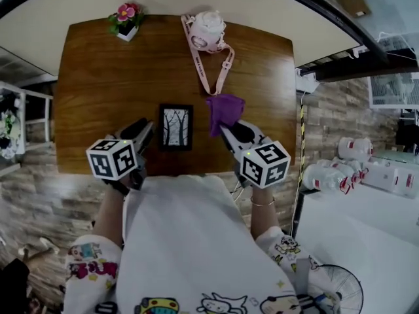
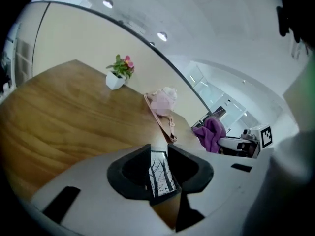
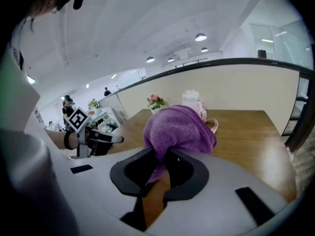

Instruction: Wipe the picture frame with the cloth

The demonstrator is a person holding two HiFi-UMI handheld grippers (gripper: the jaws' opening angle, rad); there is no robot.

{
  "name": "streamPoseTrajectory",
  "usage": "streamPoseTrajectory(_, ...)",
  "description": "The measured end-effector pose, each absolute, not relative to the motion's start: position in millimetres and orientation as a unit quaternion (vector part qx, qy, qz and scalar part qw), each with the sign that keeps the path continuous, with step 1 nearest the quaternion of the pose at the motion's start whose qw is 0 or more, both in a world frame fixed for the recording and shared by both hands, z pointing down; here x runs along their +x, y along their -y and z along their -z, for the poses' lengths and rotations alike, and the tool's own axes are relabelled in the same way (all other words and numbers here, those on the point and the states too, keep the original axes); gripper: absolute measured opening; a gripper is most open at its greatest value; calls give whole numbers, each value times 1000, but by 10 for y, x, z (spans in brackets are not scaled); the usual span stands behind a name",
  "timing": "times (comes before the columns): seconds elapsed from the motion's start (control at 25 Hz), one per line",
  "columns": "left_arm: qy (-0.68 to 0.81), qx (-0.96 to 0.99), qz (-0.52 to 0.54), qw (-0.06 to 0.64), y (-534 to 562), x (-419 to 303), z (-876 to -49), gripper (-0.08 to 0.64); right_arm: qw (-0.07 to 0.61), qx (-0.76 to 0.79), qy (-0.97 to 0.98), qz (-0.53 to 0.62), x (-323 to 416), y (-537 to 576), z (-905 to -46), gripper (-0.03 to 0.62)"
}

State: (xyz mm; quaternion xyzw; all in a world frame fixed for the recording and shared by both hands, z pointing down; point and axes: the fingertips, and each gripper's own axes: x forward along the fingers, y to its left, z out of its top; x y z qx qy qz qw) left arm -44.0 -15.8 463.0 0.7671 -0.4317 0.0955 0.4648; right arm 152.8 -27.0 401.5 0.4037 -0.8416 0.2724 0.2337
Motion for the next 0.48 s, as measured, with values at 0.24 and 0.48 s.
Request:
streamPoseTrajectory(0.24,455,797,-69,391,343,-482,-4058,85,181,415,868,-204,1387,520,-3475,51)
streamPoseTrajectory(0.48,482,823,-59,294,472,-550,-3471,84,132,422,888,-128,1282,649,-3050,52)
